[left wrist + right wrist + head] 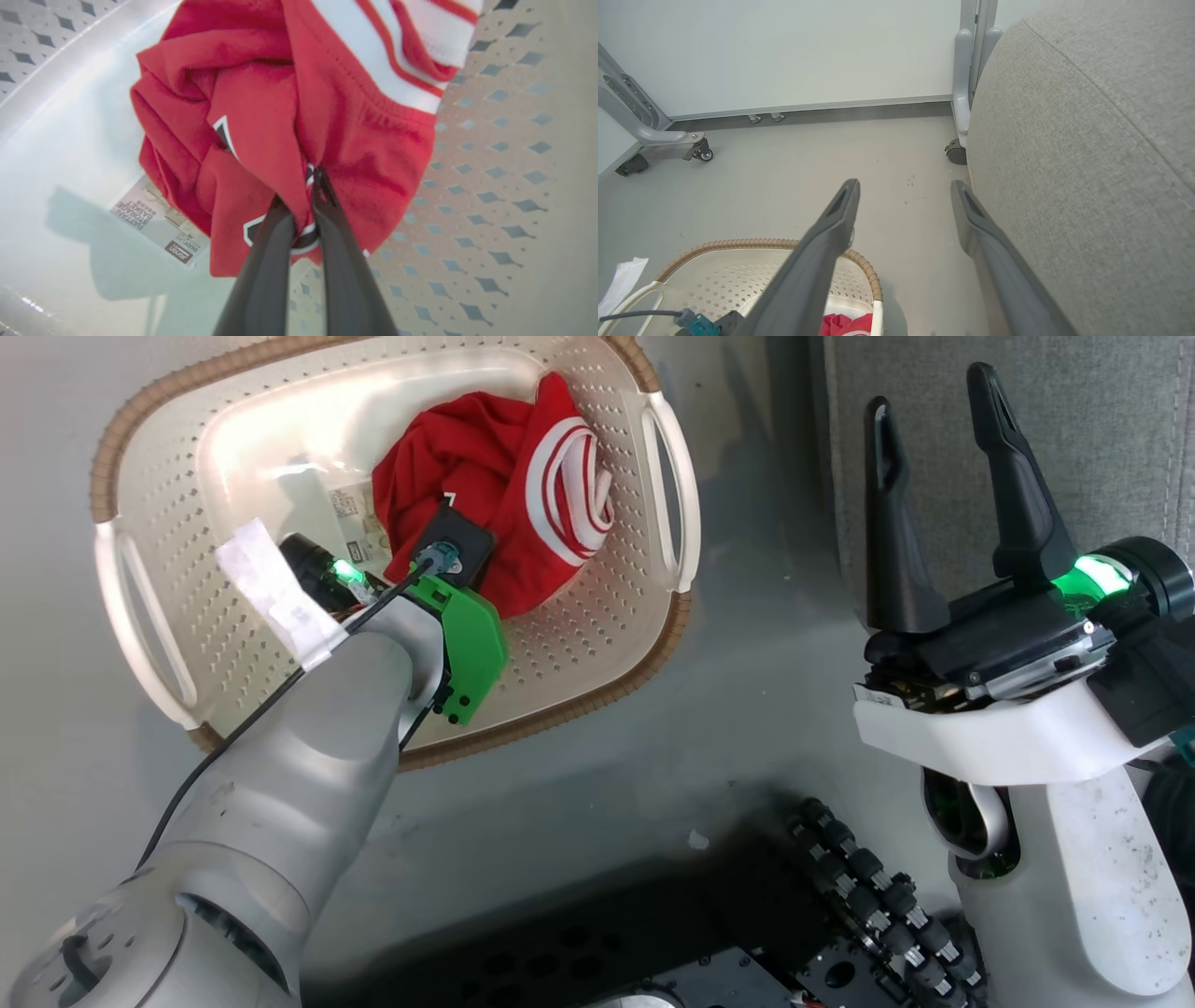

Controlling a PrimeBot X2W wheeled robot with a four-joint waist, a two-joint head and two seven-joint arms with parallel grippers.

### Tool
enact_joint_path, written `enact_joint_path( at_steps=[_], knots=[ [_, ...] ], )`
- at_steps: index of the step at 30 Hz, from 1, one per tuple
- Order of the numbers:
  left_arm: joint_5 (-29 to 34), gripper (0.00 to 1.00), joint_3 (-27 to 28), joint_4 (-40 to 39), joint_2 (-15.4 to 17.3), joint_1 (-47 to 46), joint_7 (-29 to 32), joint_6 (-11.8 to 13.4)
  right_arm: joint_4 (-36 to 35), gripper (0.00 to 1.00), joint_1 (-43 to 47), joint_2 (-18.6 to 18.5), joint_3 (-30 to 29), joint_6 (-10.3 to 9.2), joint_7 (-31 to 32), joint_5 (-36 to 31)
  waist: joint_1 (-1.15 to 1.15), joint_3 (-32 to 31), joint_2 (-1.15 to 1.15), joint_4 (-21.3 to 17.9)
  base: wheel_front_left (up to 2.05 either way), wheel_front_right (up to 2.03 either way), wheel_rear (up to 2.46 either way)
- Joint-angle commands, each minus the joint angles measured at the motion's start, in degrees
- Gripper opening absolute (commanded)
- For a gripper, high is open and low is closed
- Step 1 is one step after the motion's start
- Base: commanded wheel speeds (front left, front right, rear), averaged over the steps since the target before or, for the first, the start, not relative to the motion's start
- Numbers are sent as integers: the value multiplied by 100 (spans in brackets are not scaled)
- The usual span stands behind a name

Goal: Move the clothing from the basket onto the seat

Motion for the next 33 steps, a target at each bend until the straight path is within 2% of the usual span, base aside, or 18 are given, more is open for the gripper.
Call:
enact_joint_path(
  at_steps=[1, 9, 16, 18, 33],
  knots=[
    [-35, 0, 13, 0, 21, 47, -142, 21, 25, 100, -31, -8, -21, -4, -26, -34, 0, -196, 0, 100, 0, 0, 0],
    [-256, 0, 164, -145, 9, 305, -748, 51, 223, 100, 170, -10, -117, -4, -26, -174, 0, -859, 0, 334, 0, 0, 0],
    [-292, 0, 299, -621, 4, 600, -916, 126, 460, 100, 366, -11, -167, -4, -23, -293, 0, -1514, 0, 549, 0, 0, 0],
    [-282, 0, 420, -966, 8, 697, -919, 188, 529, 100, 438, -11, -186, -4, -23, -320, 0, -1704, 0, 615, 0, 0, 0],
    [310, 0, 1616, -3924, 670, 2212, -913, 714, 818, 100, 1022, -12, -323, -4, 110, -317, 0, -3233, 0, 887, 0, 0, 0]
  ],
)
